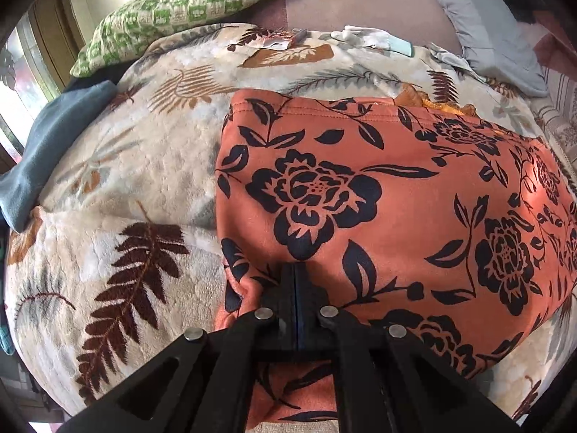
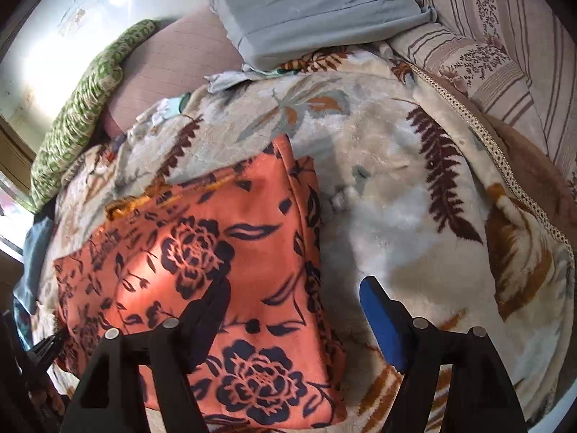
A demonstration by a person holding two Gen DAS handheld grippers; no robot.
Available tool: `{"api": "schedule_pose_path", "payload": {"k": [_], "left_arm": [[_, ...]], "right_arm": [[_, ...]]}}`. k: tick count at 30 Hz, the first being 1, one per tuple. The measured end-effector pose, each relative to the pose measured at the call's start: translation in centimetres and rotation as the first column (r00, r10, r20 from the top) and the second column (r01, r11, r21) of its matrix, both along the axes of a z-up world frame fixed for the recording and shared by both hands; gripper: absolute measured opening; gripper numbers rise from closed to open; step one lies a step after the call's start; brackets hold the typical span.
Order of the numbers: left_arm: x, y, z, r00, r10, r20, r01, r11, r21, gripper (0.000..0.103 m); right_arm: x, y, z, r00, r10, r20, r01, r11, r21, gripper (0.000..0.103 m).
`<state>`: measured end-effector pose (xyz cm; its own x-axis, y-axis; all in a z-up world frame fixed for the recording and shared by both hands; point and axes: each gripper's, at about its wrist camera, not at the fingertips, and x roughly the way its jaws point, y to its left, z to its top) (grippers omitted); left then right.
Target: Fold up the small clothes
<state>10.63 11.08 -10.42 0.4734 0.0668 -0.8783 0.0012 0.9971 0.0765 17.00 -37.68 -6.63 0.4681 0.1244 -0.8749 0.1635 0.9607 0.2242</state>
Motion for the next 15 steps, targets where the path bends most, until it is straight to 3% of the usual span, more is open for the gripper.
{"api": "schedule_pose_path", "payload": {"k": [3, 7, 12, 15], "left_arm": [[-0.6, -0.1, 1.9, 0.999, 0.002, 0.043, 0.0, 0.999, -0.037, 0.002], [-1.4, -0.1, 3.9, 0.993, -0.004, 0.122, 0.011, 0.998, -0.057, 0.002], [-0.7, -0.5, 0.3, 1.0, 0.012, 0.009, -0.011, 1.0, -0.022, 0.002], [-1.1, -0.8, 0.2, 0.999, 0.006, 0.037, -0.006, 1.0, 0.001, 0.002]], "right_arm": [[0.1, 0.0, -2.9, 0.991, 0.014, -0.132, -0.024, 0.997, -0.075, 0.075], [-0.1, -0.2, -0.2, 0.999, 0.009, -0.047, -0.012, 0.999, -0.053, 0.076], [2.6, -0.3, 2.8, 0.998, 0.026, 0.061, -0.027, 1.0, 0.015, 0.076], [5.8, -0.5, 2.3, 0.997, 0.001, 0.071, -0.004, 0.999, 0.039, 0.076]]}}
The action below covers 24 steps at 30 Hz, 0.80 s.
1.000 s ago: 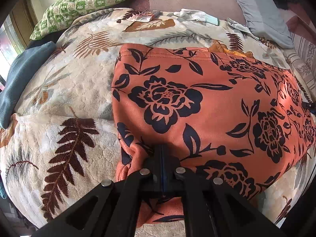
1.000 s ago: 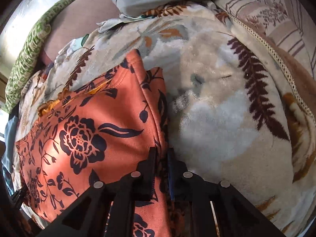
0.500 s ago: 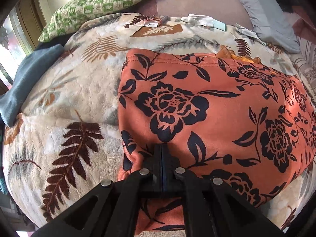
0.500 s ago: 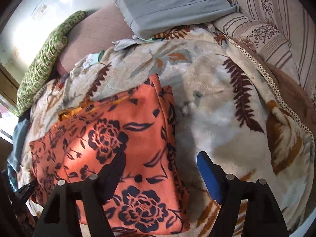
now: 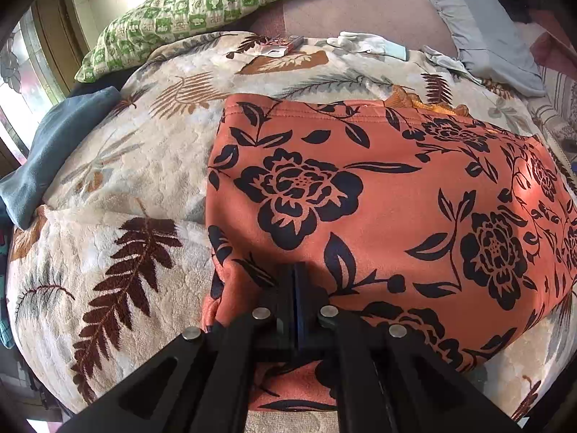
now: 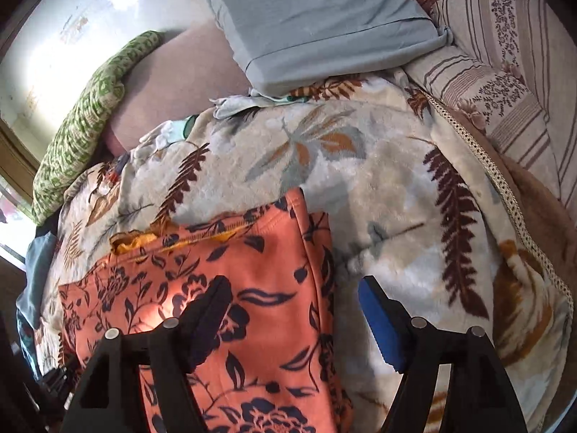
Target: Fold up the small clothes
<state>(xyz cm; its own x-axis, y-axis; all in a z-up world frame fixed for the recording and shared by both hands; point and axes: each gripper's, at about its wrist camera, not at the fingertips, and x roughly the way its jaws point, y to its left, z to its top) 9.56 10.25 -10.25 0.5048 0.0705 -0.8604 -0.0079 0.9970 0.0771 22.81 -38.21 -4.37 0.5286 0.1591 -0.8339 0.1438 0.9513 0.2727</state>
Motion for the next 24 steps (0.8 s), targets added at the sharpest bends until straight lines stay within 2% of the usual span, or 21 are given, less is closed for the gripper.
{"api": "schedule_pose_path", "payload": {"k": [3, 5, 6, 7, 8, 9, 11, 12, 13, 15, 16, 19, 22, 24], "left_arm": [[0.1, 0.0, -0.1, 1.0, -0.002, 0.0, 0.002, 1.0, 0.007, 0.002], [0.1, 0.0, -0.1, 1.0, 0.002, 0.001, -0.002, 1.0, 0.004, 0.002], [0.2, 0.0, -0.2, 1.0, 0.001, 0.002, -0.001, 1.0, 0.005, 0.002], [0.2, 0.0, -0.2, 1.0, -0.001, 0.003, 0.001, 1.0, 0.006, 0.002], [0.1, 0.0, -0.2, 1.0, -0.001, 0.006, 0.001, 1.0, 0.004, 0.002], [0.1, 0.1, -0.3, 1.0, -0.003, 0.01, 0.003, 1.0, 0.001, 0.002], [0.1, 0.1, -0.5, 1.0, -0.009, 0.016, 0.009, 1.0, 0.004, 0.002], [0.2, 0.1, -0.5, 1.0, -0.011, 0.016, 0.011, 1.0, 0.008, 0.002], [0.2, 0.1, -0.5, 1.0, -0.011, 0.014, 0.011, 1.0, 0.008, 0.002], [0.3, 0.1, -0.5, 1.0, -0.015, 0.008, 0.015, 1.0, 0.01, 0.002], [0.3, 0.1, -0.4, 1.0, -0.019, 0.004, 0.018, 1.0, 0.013, 0.002], [0.3, 0.2, 0.5, 1.0, -0.016, 0.008, 0.016, 1.0, 0.012, 0.002], [-0.7, 0.7, 2.5, 0.998, 0.012, 0.068, -0.011, 1.0, -0.015, 0.003], [-1.4, 0.8, 3.3, 0.995, 0.012, 0.097, -0.009, 1.0, -0.029, 0.006]], "right_arm": [[2.8, 0.3, -1.0, 1.0, 0.005, -0.004, -0.005, 1.0, 0.0, 0.076], [4.5, 0.8, -2.4, 0.999, 0.029, -0.037, -0.029, 1.0, 0.003, 0.076], [5.1, 0.9, -3.4, 0.997, 0.035, -0.067, -0.035, 0.999, 0.0, 0.064], [5.6, 0.9, -4.4, 0.994, 0.049, -0.1, -0.048, 0.999, 0.013, 0.017], [5.8, 1.0, -5.4, 0.989, 0.064, -0.136, -0.059, 0.998, 0.038, 0.006], [5.7, 1.1, -5.4, 0.989, 0.067, -0.131, -0.062, 0.997, 0.038, 0.007], [5.0, 1.8, -4.7, 0.993, 0.08, -0.088, -0.083, 0.996, -0.036, 0.007], [5.0, 1.7, -5.0, 0.992, 0.073, -0.099, -0.079, 0.995, -0.063, 0.007], [5.3, 1.3, -5.8, 0.99, 0.053, -0.127, -0.062, 0.996, -0.065, 0.007], [5.4, 0.3, -6.3, 0.992, 0.011, -0.123, -0.017, 0.999, -0.042, 0.007], [5.3, 0.3, -6.0, 0.994, 0.002, -0.112, -0.007, 0.999, -0.043, 0.011], [4.5, 0.9, -4.4, 0.995, 0.012, -0.096, -0.019, 0.997, -0.074, 0.011], [2.4, 0.3, -1.8, 0.999, -0.016, -0.051, 0.014, 0.999, -0.033, 0.011], [0.4, 0.5, -0.1, 1.0, 0.008, -0.018, -0.007, 0.999, 0.04, 0.011]]}}
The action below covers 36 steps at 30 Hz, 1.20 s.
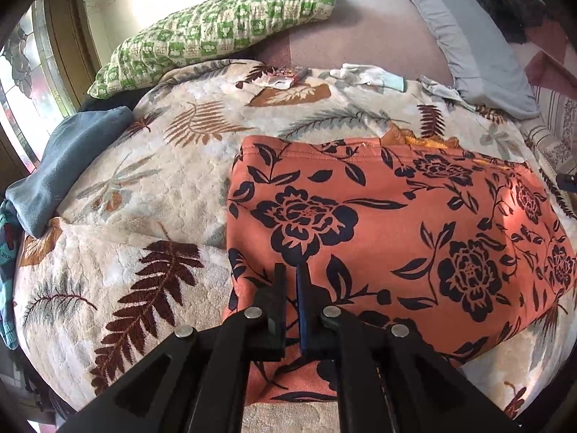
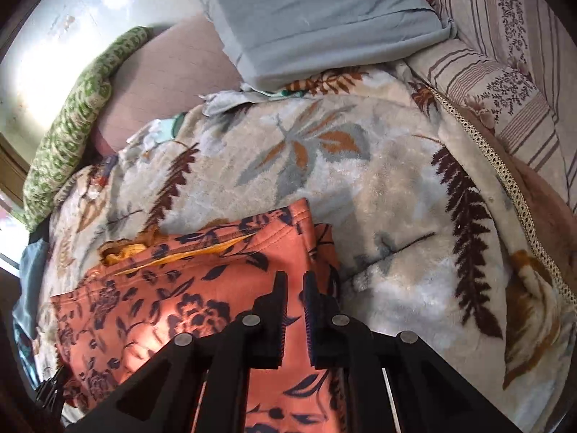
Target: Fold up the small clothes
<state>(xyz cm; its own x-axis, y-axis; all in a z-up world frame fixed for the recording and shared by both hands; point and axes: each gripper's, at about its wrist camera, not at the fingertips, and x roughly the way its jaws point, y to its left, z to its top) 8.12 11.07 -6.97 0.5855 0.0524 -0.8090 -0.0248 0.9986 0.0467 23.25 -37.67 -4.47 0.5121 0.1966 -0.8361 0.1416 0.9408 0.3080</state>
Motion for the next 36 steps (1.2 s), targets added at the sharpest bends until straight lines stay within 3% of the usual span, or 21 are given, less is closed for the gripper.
{"api": "schedule_pose_path", "payload": {"k": [2, 5, 6, 7, 8, 10, 12, 13, 14, 15, 16, 19, 21, 23, 24, 26, 27, 29, 34, 36], "left_arm": [[-0.3, 0.0, -0.8, 1.0, -0.001, -0.022, 0.002, 1.0, 0.019, 0.025], [0.2, -0.1, -3.7, 0.994, -0.008, -0.112, 0.013, 0.999, 0.045, 0.029], [0.1, -0.4, -3.6, 0.995, -0.014, -0.1, 0.021, 0.998, 0.067, 0.029], [0.0, -0.7, -3.1, 0.994, -0.014, -0.105, 0.023, 0.997, 0.08, 0.029], [-0.2, -0.7, -2.3, 0.995, -0.012, -0.097, 0.018, 0.998, 0.065, 0.029], [-0.8, -0.4, -0.3, 0.999, -0.005, -0.039, 0.005, 1.0, 0.009, 0.03], [-1.5, -0.3, 0.9, 1.0, 0.012, 0.01, -0.012, 1.0, 0.003, 0.044], [-1.8, -0.3, 0.7, 1.0, 0.026, 0.01, -0.026, 1.0, 0.015, 0.058], [-1.7, -0.2, -0.1, 0.999, 0.037, -0.018, -0.037, 0.999, 0.033, 0.064], [-1.3, -0.1, -1.5, 0.996, 0.039, -0.083, -0.036, 0.998, 0.043, 0.064], [-0.7, 0.2, -3.3, 0.986, 0.037, -0.162, -0.031, 0.999, 0.04, 0.065], [-1.2, 1.7, -2.3, 0.985, 0.092, -0.146, -0.097, 0.995, -0.028, 0.065], [-1.9, 2.5, -0.3, 0.988, 0.133, -0.08, -0.138, 0.988, -0.065, 0.065], [-2.3, 2.9, 0.6, 0.989, 0.148, -0.03, -0.149, 0.988, -0.043, 0.065], [-2.1, 3.0, 0.1, 0.987, 0.154, -0.051, -0.155, 0.988, -0.018, 0.065], [-1.1, 3.4, -3.1, 0.968, 0.158, -0.197, -0.156, 0.987, 0.025, 0.066], [-1.1, 3.9, -3.8, 0.964, 0.166, -0.208, -0.171, 0.985, -0.004, 0.067], [-1.2, 4.4, -2.7, 0.961, 0.191, -0.198, -0.202, 0.979, -0.037, 0.066], [-1.8, 3.6, 1.1, 0.975, 0.205, -0.087, -0.211, 0.975, -0.065, 0.066], [-1.4, 3.0, 1.5, 0.977, 0.196, -0.079, -0.203, 0.975, -0.09, 0.066]], "right_arm": [[-2.4, 0.7, 0.6, 0.999, 0.038, 0.024, -0.041, 0.992, 0.117, 0.012], [-5.8, 1.3, -2.1, 0.997, 0.07, -0.029, -0.058, 0.953, 0.296, 0.03], [-6.8, 1.3, -3.9, 0.996, 0.055, -0.074, -0.029, 0.951, 0.309, 0.056], [-7.5, 0.9, -5.8, 0.991, 0.025, -0.132, 0.012, 0.963, 0.268, 0.057], [-8.3, 0.4, -7.0, 0.989, 0.009, -0.147, 0.034, 0.957, 0.289, 0.054], [-9.5, -0.3, -6.1, 0.992, -0.027, -0.126, 0.066, 0.947, 0.316, 0.055], [-10.6, -0.1, -3.8, 0.997, -0.034, -0.076, 0.054, 0.96, 0.274, 0.062], [-11.3, 0.0, -3.0, 0.999, -0.036, -0.03, 0.043, 0.96, 0.278, 0.074], [-11.8, 0.0, -2.7, 0.999, -0.034, 0.0, 0.033, 0.957, 0.289, 0.078], [-12.3, 0.2, -3.0, 1.0, -0.029, 0.009, 0.025, 0.957, 0.29, 0.082], [-12.4, 0.2, -4.0, 1.0, -0.026, -0.016, 0.029, 0.962, 0.273, 0.082], [-12.4, -1.1, -6.5, 0.989, -0.087, -0.117, 0.114, 0.961, 0.251, 0.081], [-13.0, -1.9, -5.6, 0.992, -0.09, -0.089, 0.114, 0.938, 0.327, 0.081], [-13.9, -2.1, -3.7, 0.996, -0.086, -0.006, 0.084, 0.951, 0.296, 0.081], [-14.1, -2.2, -3.2, 0.997, -0.08, 0.021, 0.07, 0.954, 0.293, 0.081], [-14.5, -2.5, -3.7, 0.996, -0.083, 0.021, 0.072, 0.946, 0.317, 0.081], [-14.4, -2.6, -4.6, 0.997, -0.082, -0.006, 0.08, 0.944, 0.321, 0.081], [-14.3, -3.0, -7.0, 0.988, -0.1, -0.12, 0.134, 0.939, 0.316, 0.081], [-16.7, -4.7, -5.0, 0.983, -0.183, -0.014, 0.173, 0.897, 0.407, 0.081], [-17.8, -5.9, -5.0, 0.973, -0.229, -0.007, 0.205, 0.854, 0.478, 0.081]]}}
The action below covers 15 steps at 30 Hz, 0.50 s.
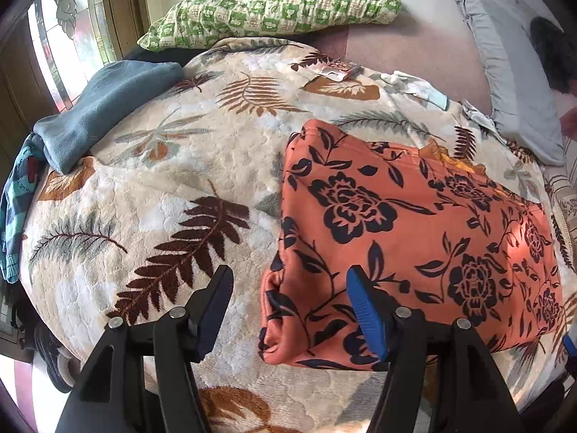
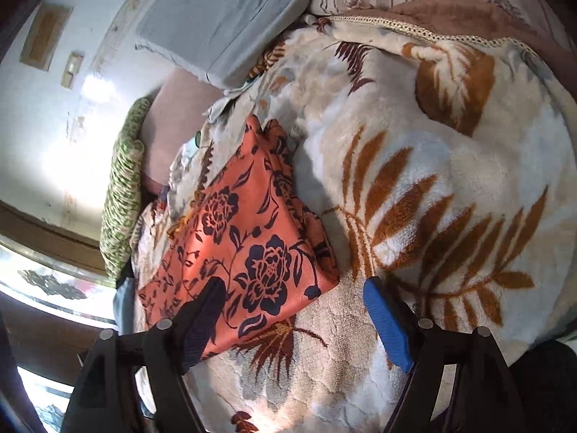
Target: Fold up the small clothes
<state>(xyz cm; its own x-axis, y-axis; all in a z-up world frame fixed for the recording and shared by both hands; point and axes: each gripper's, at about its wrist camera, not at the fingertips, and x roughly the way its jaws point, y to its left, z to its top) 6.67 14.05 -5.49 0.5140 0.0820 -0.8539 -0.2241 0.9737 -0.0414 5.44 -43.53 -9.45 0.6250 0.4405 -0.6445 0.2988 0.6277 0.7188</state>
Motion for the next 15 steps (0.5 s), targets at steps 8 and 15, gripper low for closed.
{"api": "schedule_pose_path", "payload": {"k": [8, 15], "left_arm": [[0.5, -4.3, -1.1, 0.996, -0.077, -0.044, 0.075, 0.997, -0.032, 0.066], [0.9, -4.4, -4.0, 0.983, -0.101, -0.154, 0.105, 0.994, 0.019, 0.066]], "right_arm": [[0.2, 1.1, 0.9, 0.997, 0.055, 0.046, -0.062, 0.984, 0.167, 0.081], [10.3, 6.4, 4.1, 0.97, 0.226, 0.096, -0.234, 0.968, 0.088, 0.081]]}}
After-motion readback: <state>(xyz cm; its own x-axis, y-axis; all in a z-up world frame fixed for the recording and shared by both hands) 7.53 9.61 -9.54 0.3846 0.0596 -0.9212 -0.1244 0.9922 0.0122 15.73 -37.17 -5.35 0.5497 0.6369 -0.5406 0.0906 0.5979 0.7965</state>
